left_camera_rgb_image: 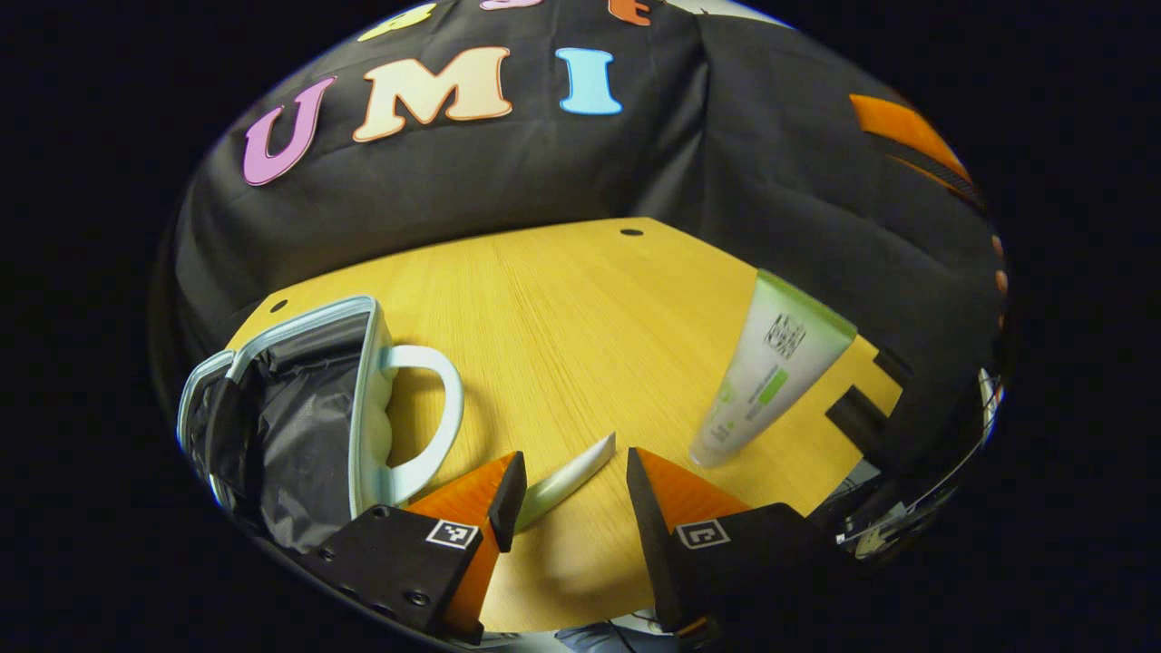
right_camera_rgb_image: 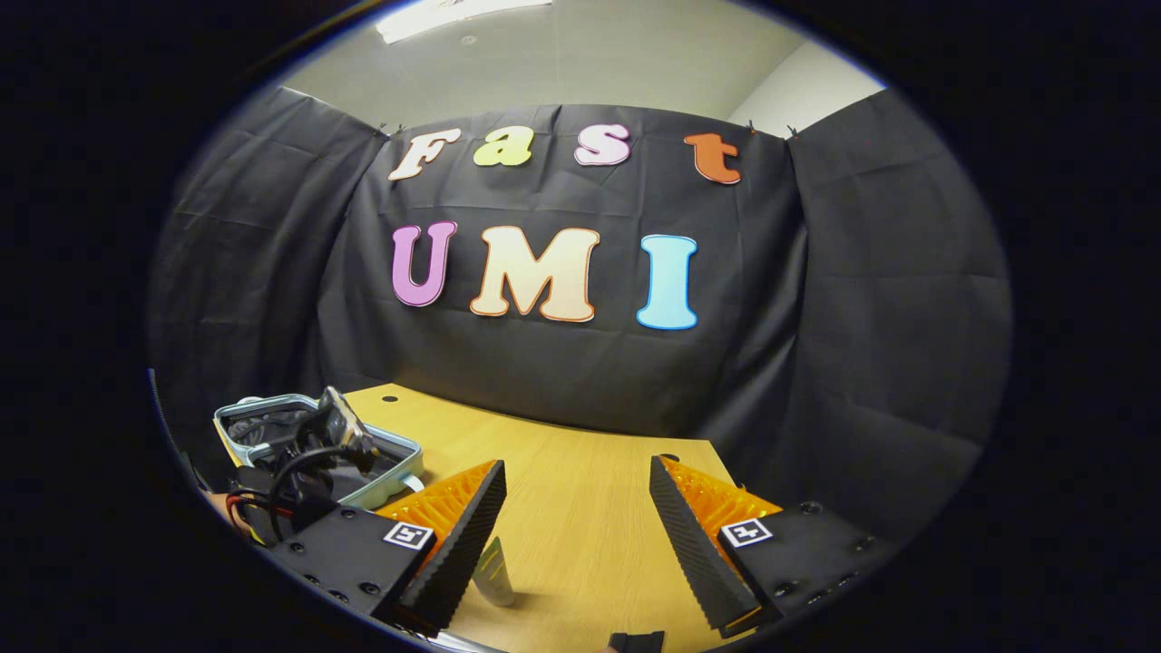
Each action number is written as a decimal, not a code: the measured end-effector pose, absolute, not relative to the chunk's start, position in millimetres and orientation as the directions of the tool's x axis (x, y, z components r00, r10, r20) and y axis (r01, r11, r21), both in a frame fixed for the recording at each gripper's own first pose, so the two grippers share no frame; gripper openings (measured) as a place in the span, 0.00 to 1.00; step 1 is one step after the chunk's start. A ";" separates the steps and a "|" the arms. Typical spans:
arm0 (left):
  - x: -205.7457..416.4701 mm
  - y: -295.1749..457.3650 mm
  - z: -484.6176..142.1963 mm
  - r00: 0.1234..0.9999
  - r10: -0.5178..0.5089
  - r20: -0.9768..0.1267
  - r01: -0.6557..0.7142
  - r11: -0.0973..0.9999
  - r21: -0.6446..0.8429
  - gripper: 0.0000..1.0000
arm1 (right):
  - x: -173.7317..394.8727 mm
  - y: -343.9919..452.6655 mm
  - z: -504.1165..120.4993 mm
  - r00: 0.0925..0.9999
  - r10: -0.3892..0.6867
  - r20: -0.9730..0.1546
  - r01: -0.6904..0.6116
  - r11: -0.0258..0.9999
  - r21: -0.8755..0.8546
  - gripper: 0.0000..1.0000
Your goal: First open the suitcase, pack the skin care products into it, and then close the suitcase.
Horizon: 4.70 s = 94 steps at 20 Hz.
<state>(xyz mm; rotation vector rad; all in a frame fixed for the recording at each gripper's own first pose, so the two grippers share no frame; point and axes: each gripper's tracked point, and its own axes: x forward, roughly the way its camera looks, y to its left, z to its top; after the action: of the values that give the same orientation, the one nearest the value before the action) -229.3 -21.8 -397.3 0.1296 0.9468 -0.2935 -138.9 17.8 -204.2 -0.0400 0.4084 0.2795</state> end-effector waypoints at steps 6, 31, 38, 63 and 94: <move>-242.6 -9.7 -430.6 0.397 -0.194 -0.897 0.370 0.928 -0.037 0.66 | -135.7 6.2 -208.6 0.883 0.236 -0.405 -0.250 0.968 0.017 0.99; -189.5 3.2 -299.7 0.600 -0.188 -0.778 0.139 0.982 -0.130 0.01 | -201.0 80.2 -345.4 0.697 0.404 -0.593 -0.409 0.903 0.134 0.99; -212.1 63.8 -266.2 0.626 -0.043 -0.778 -0.016 0.998 -0.068 0.01 | -227.8 100.8 -415.5 0.584 0.428 -0.689 -0.466 0.872 0.147 0.94; -237.1 238.7 -355.8 0.331 0.056 -0.942 -0.217 0.976 -0.018 0.02 | -223.4 316.5 -311.3 0.296 0.644 -0.705 -0.402 0.754 0.519 0.18; -231.8 602.6 -269.6 0.475 0.335 -0.814 -0.502 0.862 0.062 0.94 | -190.0 376.8 -349.2 0.399 0.406 -0.822 -0.269 0.909 0.318 0.98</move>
<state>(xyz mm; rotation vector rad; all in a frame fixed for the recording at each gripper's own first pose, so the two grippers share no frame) -231.8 602.6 -269.6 -0.1955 0.9467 0.5160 -190.0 376.8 -349.2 0.1420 1.0796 0.4288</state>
